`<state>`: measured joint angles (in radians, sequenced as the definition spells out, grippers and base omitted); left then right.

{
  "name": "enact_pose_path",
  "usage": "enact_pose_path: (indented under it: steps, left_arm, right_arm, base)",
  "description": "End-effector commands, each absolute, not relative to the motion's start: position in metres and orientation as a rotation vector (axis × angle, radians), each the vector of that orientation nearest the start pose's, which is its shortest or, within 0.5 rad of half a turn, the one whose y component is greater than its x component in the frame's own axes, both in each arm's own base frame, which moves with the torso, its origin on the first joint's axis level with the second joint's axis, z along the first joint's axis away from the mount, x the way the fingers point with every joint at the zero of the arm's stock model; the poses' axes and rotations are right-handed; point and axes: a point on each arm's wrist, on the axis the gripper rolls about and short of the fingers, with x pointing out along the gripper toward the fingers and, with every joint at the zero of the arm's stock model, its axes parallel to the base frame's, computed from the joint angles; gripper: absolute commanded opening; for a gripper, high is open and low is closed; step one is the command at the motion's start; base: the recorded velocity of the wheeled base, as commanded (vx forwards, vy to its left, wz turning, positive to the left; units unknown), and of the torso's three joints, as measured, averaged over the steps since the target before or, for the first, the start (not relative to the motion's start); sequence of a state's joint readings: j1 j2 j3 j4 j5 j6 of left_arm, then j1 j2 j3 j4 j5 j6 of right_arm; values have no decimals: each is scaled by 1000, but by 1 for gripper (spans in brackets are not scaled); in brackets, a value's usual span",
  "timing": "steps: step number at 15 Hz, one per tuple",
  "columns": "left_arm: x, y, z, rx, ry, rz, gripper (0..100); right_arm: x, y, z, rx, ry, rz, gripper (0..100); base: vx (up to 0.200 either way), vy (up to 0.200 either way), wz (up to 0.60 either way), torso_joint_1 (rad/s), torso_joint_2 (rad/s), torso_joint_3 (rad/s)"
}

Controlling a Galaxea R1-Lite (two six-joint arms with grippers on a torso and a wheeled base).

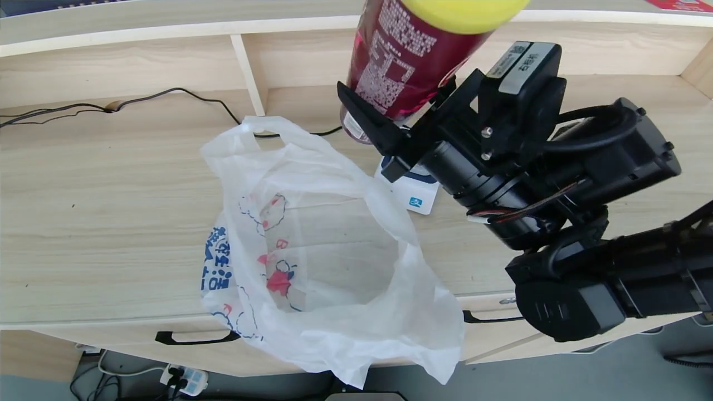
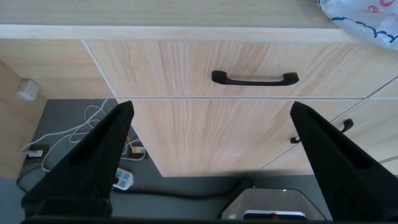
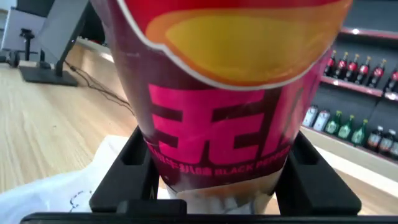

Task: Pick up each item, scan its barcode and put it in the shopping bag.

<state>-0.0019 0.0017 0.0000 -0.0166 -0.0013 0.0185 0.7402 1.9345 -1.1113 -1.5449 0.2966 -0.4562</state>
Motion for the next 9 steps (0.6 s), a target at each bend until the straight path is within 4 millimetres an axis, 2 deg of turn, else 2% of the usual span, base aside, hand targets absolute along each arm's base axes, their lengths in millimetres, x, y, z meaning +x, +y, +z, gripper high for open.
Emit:
enact_pose_path:
  steps: [1, 3, 6, 9]
  left_arm:
    - [-23, 0, 77, 18, -15, -3, 100]
    - [-23, 0, 77, 18, -15, -3, 100]
    - [-23, 0, 77, 18, -17, -3, 100]
    - [-23, 0, 77, 18, -17, -3, 100]
  right_arm:
    - [235, 261, 277, -74, -887, 801, 0]
    - [231, 262, 277, -23, -874, 804, 0]
    - [210, 260, 285, 74, -841, 808, 0]
    - [170, 241, 303, 207, -806, 775, 0]
  base:
    - [0, 0, 0, 0, 0, 0]
    - [0, 0, 0, 0, 0, 0]
    - [0, 0, 0, 0, 0, 0]
    - [0, 0, 0, 0, 0, 0]
